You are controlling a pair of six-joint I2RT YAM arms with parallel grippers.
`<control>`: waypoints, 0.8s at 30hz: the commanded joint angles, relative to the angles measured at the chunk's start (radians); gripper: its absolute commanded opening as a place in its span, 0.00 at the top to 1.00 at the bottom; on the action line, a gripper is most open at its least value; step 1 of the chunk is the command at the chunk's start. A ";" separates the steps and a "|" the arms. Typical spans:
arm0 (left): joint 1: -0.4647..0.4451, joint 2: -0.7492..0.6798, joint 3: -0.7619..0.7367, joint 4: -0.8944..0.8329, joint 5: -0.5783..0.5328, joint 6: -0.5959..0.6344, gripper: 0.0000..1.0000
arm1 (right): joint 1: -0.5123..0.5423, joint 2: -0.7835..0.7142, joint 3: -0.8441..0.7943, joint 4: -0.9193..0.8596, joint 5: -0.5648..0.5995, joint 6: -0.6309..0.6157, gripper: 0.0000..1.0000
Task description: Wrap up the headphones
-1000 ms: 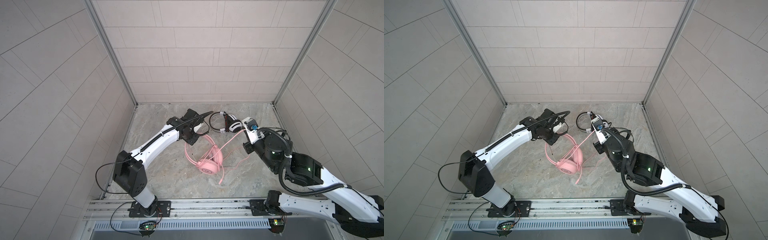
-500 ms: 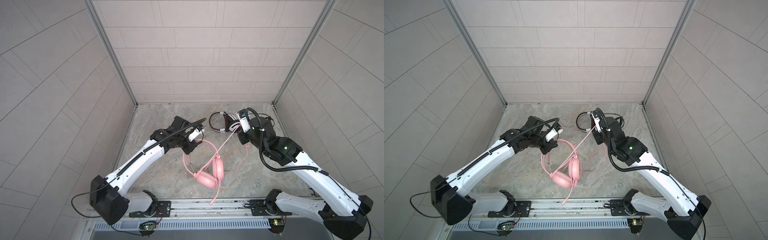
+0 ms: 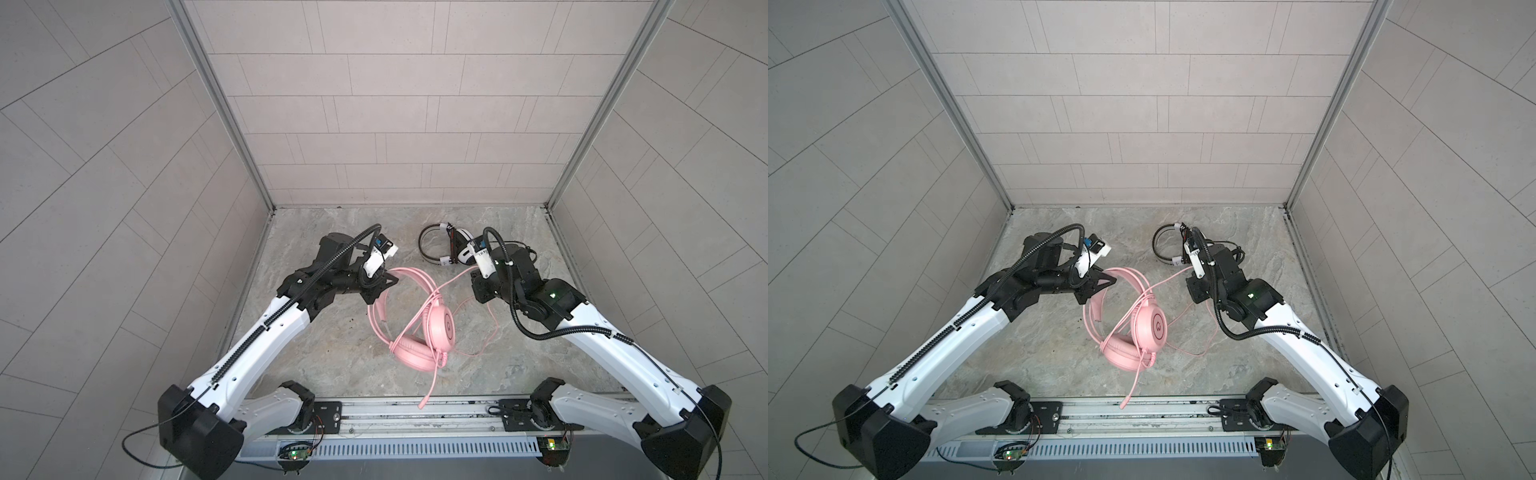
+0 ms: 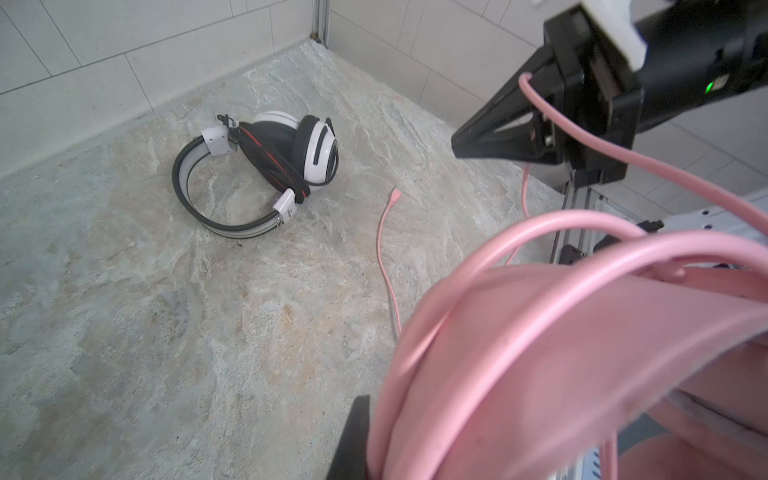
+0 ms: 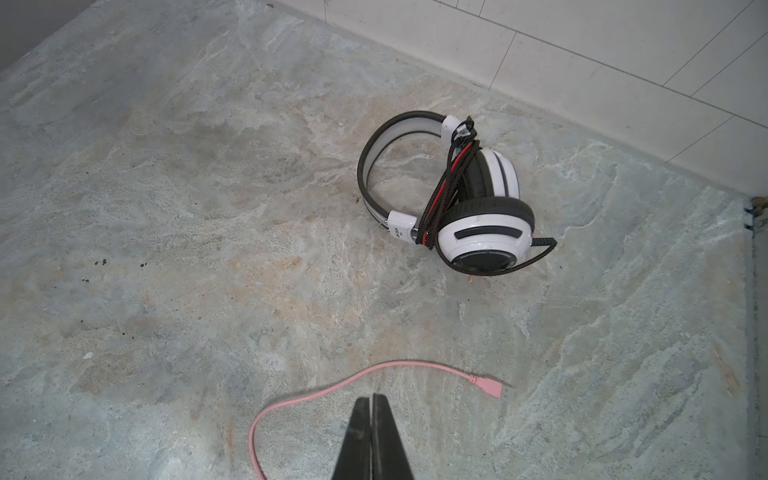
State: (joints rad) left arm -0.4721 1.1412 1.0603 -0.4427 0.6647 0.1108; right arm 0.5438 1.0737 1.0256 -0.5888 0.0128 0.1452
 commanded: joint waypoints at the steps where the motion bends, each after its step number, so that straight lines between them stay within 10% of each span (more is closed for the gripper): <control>1: 0.013 -0.021 0.000 0.147 0.133 -0.110 1.00 | -0.009 0.010 -0.013 0.032 -0.051 0.032 1.00; 24: 0.015 -0.045 -0.074 0.441 0.199 -0.482 1.00 | -0.011 0.222 -0.064 0.434 -0.348 0.212 0.83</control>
State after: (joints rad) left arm -0.4603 1.1324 0.9974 -0.1383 0.8005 -0.2634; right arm 0.5373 1.2758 0.9867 -0.2489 -0.2638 0.2893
